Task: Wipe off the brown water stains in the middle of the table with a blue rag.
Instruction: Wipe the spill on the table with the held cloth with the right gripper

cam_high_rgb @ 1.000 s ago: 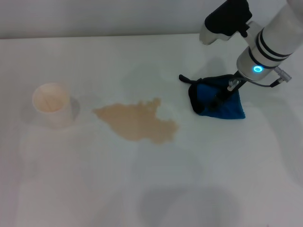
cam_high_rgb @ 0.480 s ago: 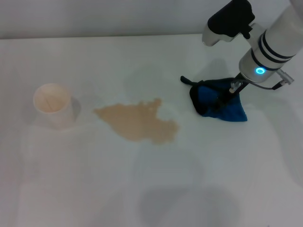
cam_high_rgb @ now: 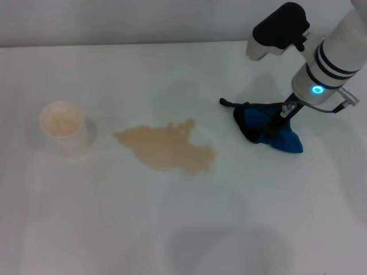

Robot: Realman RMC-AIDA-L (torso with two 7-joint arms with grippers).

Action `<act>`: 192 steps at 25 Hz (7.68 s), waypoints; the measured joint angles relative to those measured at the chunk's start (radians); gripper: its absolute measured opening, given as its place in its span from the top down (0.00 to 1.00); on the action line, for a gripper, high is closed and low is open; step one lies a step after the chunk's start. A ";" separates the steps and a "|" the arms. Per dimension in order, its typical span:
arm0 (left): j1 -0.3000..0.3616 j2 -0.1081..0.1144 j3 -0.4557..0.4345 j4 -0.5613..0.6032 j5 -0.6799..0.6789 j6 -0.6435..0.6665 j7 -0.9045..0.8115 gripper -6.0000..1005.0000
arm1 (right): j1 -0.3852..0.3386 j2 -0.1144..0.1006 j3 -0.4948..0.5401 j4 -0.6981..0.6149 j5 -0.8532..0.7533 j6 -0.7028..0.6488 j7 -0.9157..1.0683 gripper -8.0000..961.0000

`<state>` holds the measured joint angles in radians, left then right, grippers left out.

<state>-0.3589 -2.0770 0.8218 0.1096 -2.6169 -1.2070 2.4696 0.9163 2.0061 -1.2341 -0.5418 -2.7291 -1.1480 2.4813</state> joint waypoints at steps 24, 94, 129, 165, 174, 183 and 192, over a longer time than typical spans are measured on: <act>-0.005 -0.002 0.000 -0.004 0.004 -0.002 -0.012 0.12 | -0.033 0.019 -0.350 -0.151 0.282 -0.052 -0.014 0.86; -0.021 -0.005 0.016 -0.038 0.006 -0.026 -0.038 0.12 | -0.031 0.022 -0.977 -0.221 0.809 0.495 -0.022 0.88; -0.022 -0.005 0.016 -0.038 0.006 -0.026 -0.038 0.12 | -0.037 0.022 -1.049 0.008 0.874 0.899 -0.022 0.88; -0.025 -0.005 0.017 -0.038 0.008 -0.038 -0.038 0.12 | 0.024 0.023 -1.234 -0.203 0.862 0.765 -0.027 0.88; -0.023 -0.005 0.017 -0.038 0.006 -0.039 -0.038 0.12 | 0.022 0.023 -1.225 -0.103 0.862 0.872 -0.027 0.88; -0.023 -0.005 0.017 -0.038 0.004 -0.039 -0.038 0.12 | 0.032 0.022 -1.185 0.034 0.862 0.926 -0.026 0.88; -0.027 -0.005 0.017 -0.037 0.003 -0.040 -0.038 0.12 | 0.049 0.019 -1.082 0.103 0.862 0.862 -0.025 0.88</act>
<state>-0.3860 -2.0815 0.8390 0.0722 -2.6141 -1.2468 2.4313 0.9656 2.0255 -2.3157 -0.4385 -1.8671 -0.2858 2.4560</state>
